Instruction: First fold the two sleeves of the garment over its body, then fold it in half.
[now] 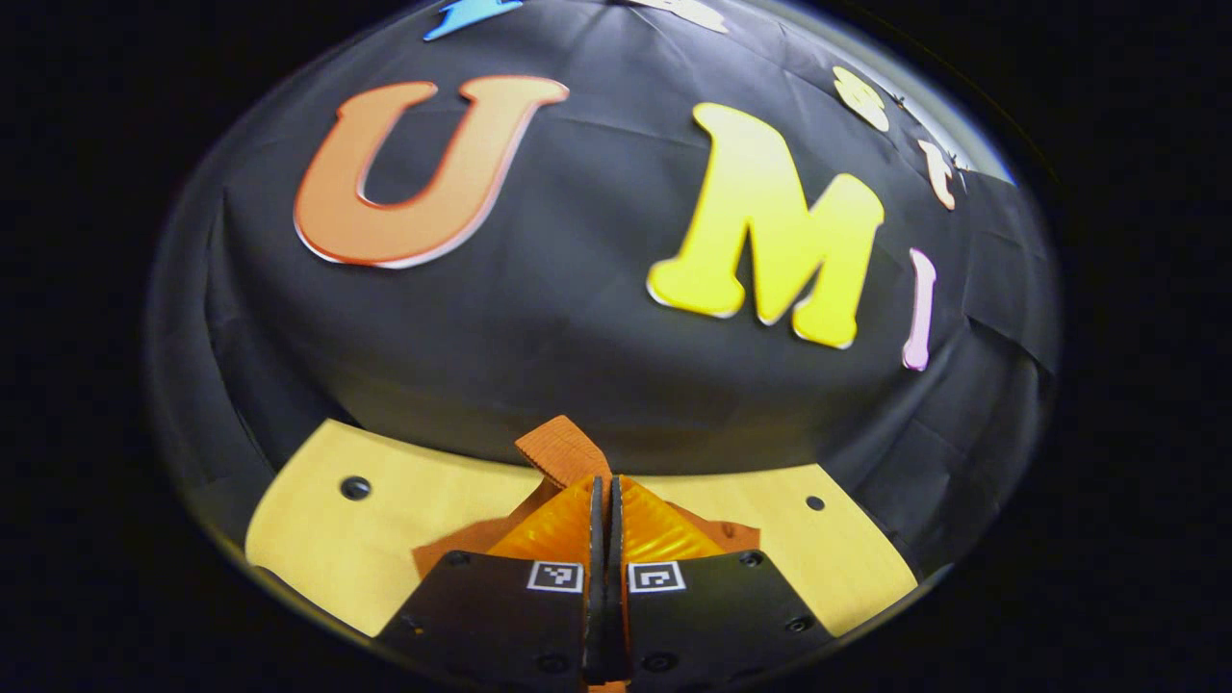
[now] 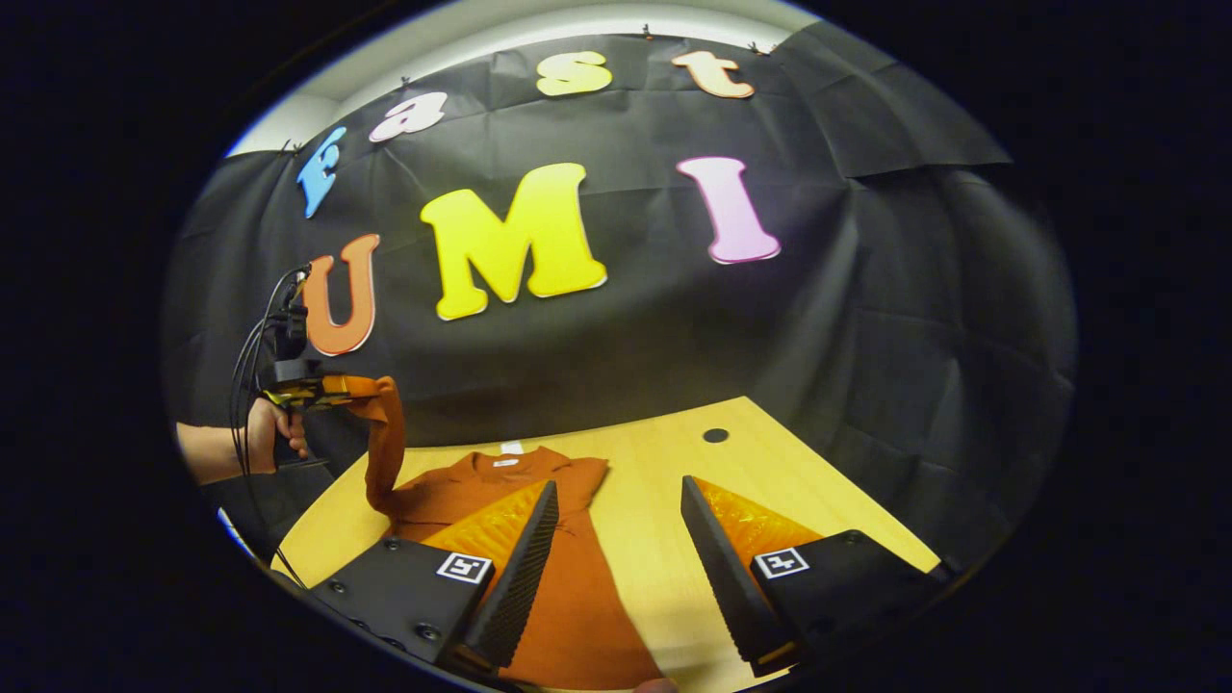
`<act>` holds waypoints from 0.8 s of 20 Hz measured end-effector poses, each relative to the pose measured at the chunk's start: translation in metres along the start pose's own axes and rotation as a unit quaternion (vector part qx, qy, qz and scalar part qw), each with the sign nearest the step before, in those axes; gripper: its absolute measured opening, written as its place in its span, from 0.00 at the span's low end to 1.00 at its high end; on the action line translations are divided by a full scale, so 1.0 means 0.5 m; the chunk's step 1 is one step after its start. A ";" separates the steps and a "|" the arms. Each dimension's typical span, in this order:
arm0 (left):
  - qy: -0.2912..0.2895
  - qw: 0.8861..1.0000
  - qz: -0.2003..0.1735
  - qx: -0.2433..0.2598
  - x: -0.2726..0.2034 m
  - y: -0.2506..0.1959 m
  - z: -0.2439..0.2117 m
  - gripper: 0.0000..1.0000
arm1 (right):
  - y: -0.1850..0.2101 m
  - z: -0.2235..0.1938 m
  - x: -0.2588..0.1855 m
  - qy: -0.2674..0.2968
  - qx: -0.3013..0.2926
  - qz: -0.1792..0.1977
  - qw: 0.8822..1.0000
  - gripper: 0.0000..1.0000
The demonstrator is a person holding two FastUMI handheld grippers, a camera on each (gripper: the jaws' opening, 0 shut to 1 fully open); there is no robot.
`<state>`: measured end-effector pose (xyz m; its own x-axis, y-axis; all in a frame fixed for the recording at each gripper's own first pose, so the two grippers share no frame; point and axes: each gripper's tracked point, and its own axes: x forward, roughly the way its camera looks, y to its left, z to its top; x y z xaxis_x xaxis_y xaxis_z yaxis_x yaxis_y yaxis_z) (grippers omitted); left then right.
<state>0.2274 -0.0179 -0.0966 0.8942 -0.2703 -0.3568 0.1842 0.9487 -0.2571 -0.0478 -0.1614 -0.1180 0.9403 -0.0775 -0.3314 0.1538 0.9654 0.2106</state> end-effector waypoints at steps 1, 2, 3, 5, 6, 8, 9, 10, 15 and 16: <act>0.011 1.000 -0.001 0.005 0.019 -0.026 -0.025 0.03 | -0.023 0.002 -0.014 0.000 -0.002 -0.013 1.000 0.83; 0.023 1.000 0.001 0.012 0.045 -0.047 -0.059 0.03 | -0.051 0.005 -0.028 -0.001 -0.003 -0.027 1.000 0.83; 0.039 0.999 0.006 0.020 0.071 -0.063 -0.099 0.03 | -0.083 0.012 -0.035 -0.001 -0.001 -0.043 0.999 0.83; 0.079 0.995 0.010 0.051 0.108 -0.108 -0.181 0.04 | -0.143 0.022 -0.063 -0.001 0.013 -0.074 0.997 0.83; 0.089 0.994 0.009 0.069 0.125 -0.125 -0.215 0.04 | -0.167 0.023 -0.080 -0.002 0.020 -0.089 0.996 0.83; 0.117 0.988 0.011 0.103 0.160 -0.148 -0.279 0.04 | -0.210 0.016 -0.112 0.001 0.027 -0.116 0.993 0.83; 0.129 0.985 0.017 0.118 0.172 -0.153 -0.304 0.04 | -0.229 0.010 -0.128 0.005 0.031 -0.126 0.991 0.83; 0.138 0.981 0.025 0.132 0.181 -0.157 -0.324 0.04 | -0.243 0.006 -0.143 0.007 0.035 -0.134 0.990 0.83; 0.175 0.968 0.035 0.177 0.193 -0.192 -0.401 0.08 | -0.283 -0.018 -0.195 0.021 0.038 -0.159 0.986 0.83; 0.171 0.968 0.035 0.183 0.188 -0.204 -0.400 0.08 | -0.283 -0.022 -0.198 0.026 0.038 -0.159 0.986 0.83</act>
<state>0.2112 -0.1729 -0.2836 0.7339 -0.1817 -0.6545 0.3151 0.9447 0.0910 -0.1660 -0.2875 -0.1253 0.8241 -0.3594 -0.4378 0.4633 0.8723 0.1562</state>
